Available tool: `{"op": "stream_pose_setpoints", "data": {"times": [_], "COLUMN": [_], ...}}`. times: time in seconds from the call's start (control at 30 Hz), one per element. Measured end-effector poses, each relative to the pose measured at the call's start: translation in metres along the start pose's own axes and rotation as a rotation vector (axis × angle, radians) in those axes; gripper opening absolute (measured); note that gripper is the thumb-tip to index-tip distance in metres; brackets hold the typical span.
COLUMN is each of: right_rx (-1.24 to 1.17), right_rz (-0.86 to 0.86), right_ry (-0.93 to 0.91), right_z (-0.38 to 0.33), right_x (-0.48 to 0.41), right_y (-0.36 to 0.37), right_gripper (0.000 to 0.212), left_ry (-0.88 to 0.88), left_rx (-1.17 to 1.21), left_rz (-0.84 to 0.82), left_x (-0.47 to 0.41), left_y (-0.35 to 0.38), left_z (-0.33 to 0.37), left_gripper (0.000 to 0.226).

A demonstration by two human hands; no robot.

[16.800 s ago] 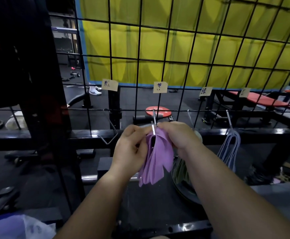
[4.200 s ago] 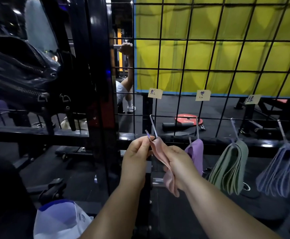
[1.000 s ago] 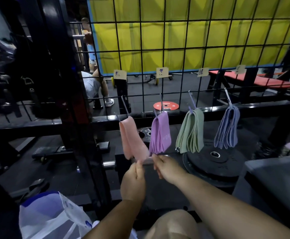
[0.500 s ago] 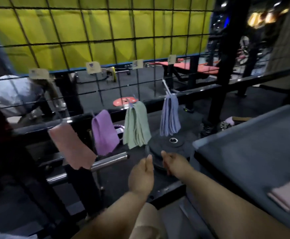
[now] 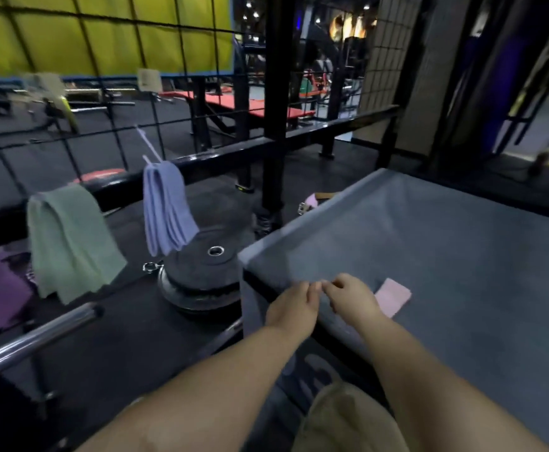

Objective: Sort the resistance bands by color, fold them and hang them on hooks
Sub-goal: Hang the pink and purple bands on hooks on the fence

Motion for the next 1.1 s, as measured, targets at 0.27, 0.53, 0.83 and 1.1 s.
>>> {"op": "stream_pose_setpoints", "data": {"times": [0.27, 0.53, 0.83, 1.1], "right_rx": [0.048, 0.204, -0.027, -0.309], "right_rz": [0.161, -0.066, 0.053, 0.106], "right_ry": [0.158, 0.212, 0.094, -0.124], "right_z": [0.069, 0.104, 0.098, 0.041], "right_x": [-0.016, -0.019, -0.025, -0.014], "right_y": [-0.048, -0.053, -0.058, -0.077], "right_gripper": [0.007, 0.032, 0.022, 0.018], "left_ry": [0.056, 0.016, -0.056, -0.081], "left_rx": [-0.048, -0.031, 0.217, 0.734], "left_rz": [-0.171, -0.272, -0.098, 0.082], "left_x": [-0.030, -0.031, -0.046, -0.061], "left_y": [0.057, 0.079, 0.071, 0.025], "left_z": [0.030, 0.031, 0.032, 0.042], "left_gripper": [0.032, 0.034, 0.024, 0.015]}}
Point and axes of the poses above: each hand's wrist, its own x-axis away from the middle knuckle, its own y-axis out of the palm, z = x × y, the point moved 4 cm from there along -x, towards the middle knuckle, and after that the axes turned 13 degrees about y, right-handed, at the moved point
